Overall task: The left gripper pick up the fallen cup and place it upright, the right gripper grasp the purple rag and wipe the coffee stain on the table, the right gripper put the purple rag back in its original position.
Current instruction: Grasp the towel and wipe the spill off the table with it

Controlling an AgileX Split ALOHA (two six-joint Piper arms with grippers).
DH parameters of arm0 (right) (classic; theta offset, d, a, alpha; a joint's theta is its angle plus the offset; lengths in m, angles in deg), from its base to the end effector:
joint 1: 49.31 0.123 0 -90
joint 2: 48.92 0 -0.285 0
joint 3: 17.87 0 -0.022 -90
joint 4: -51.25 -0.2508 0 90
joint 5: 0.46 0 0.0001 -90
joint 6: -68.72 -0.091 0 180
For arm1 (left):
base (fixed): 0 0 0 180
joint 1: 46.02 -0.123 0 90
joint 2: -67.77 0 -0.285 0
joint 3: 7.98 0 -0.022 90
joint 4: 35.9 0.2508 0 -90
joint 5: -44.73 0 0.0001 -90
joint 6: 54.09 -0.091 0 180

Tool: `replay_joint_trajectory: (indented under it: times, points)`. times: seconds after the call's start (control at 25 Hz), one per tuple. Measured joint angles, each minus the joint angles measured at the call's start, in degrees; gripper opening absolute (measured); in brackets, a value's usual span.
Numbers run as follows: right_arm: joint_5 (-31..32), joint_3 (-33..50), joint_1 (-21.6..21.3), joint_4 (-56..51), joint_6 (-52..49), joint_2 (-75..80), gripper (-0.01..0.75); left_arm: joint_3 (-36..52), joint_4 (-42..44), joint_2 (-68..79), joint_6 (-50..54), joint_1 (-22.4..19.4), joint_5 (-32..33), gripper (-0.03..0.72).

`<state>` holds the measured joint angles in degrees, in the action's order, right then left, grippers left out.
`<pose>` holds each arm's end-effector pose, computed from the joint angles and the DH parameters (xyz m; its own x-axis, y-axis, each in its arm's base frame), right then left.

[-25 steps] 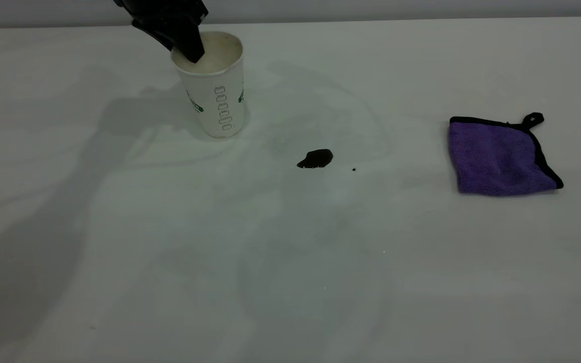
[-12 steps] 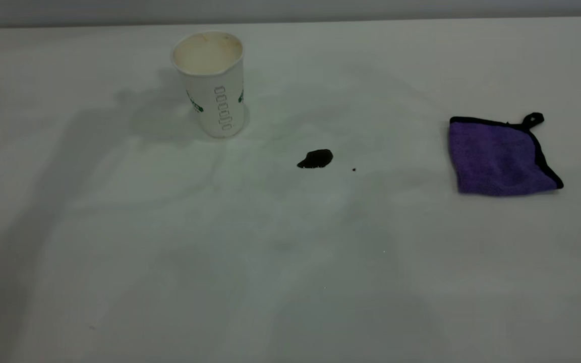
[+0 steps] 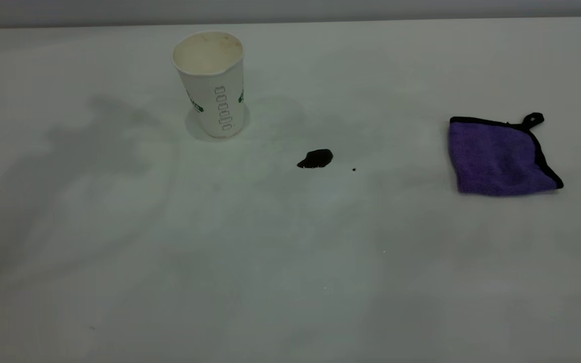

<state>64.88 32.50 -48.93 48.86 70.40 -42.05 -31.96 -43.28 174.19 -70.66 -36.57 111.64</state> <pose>-0.0074 0.0034 0.2623 -0.5377 -0.0155 -0.8430 -0.0450 0.9989 0.0104 0.3657 -0.0718 0.3735 -0.7705 0.3660 -0.5218 0.4165 0.9088 0.0224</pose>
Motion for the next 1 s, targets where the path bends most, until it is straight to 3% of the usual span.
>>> replay_joint_trajectory:
  times: [0.28, 0.52, 0.72, 1.0]
  points:
    - [0.0, 0.0, 0.0, 0.0, 0.0, 0.0, 0.437, 24.26, 1.39, -20.16, 2.21, -0.06, 0.0, 0.23]
    - [0.0, 0.0, 0.0, 0.0, 0.0, 0.0, 0.437, 43.37, 1.77, -34.43, 4.18, -0.06, 0.0, 0.228]
    - [0.0, 0.0, 0.0, 0.0, 0.0, 0.0, 0.437, 52.91, 2.01, -42.99, 10.02, -0.18, 0.0, 0.228]
    - [0.0, 0.0, 0.0, 0.0, 0.0, 0.0, 0.437, 63.21, 1.63, -60.8, 11.39, -10.04, -0.3, 0.233]
